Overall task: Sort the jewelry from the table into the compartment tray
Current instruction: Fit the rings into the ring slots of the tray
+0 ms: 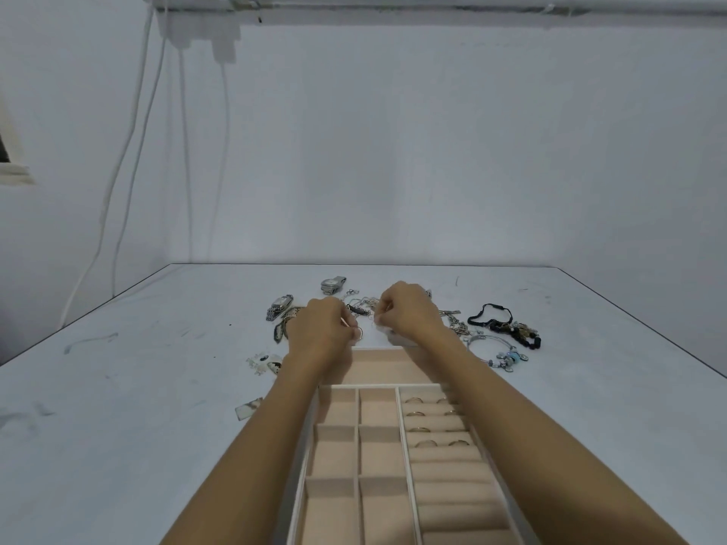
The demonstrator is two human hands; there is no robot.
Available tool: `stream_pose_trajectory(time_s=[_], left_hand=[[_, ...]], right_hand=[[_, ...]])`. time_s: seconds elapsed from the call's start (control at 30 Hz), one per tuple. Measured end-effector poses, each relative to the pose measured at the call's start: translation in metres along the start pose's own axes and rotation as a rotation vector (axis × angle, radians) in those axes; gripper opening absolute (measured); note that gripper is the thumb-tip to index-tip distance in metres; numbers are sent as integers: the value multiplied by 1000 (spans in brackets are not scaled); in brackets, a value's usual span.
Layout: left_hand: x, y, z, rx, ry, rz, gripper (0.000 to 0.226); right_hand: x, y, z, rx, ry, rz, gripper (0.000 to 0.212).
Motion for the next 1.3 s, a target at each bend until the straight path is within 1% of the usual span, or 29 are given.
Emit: stream_pose_trajectory(time_s=[0.1, 0.23, 0.3, 0.37, 0.5, 0.57, 0.63, 0.73, 0.83, 1.07, 1.3], left_hand=[[-1, 16, -8, -59, -30, -121, 4], [-11, 28, -27, -46, -145, -363, 10], [-20, 37, -44, -48, -217, -503, 9], [-31, 47, -64, -49, -286, -607, 9], [-46, 59, -99, -32, -396, -696, 7], [-50, 58, -111, -10, -427, -730, 6], [-48, 57, -116, -13, -412, -734, 6], [-33, 56, -111, -75, -335, -726, 8], [-24, 56, -108, -120, -286, -713, 10], [-28, 56, -110, -134, -309, -691, 9], [-39, 58, -117, -75, -356, -711, 5]], right_hand=[[2, 24, -14, -12, 20, 275, 4], [5, 49, -55, -15, 23, 580, 6], [2, 57, -80, -29, 24, 693, 5], [2, 63, -107, -28, 52, 750, 3], [6, 73, -153, 5, 101, 774, 1], [5, 77, -170, 29, 108, 752, 6], [1, 77, -182, 74, 107, 687, 10], [-3, 75, -194, 126, 110, 624, 10], [4, 77, -198, 137, 159, 578, 11], [8, 81, -200, 163, 176, 555, 16], [9, 76, -199, 194, 197, 497, 18]])
Point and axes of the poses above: each hand's wrist, its own z-axis towards the middle knuckle, its own y-axis out of the back of the hand, x = y × z, the point moved 10 cm from there along z, towards the middle knuckle, and after that the axes turned 14 degrees about z, right-handed, at the moved point
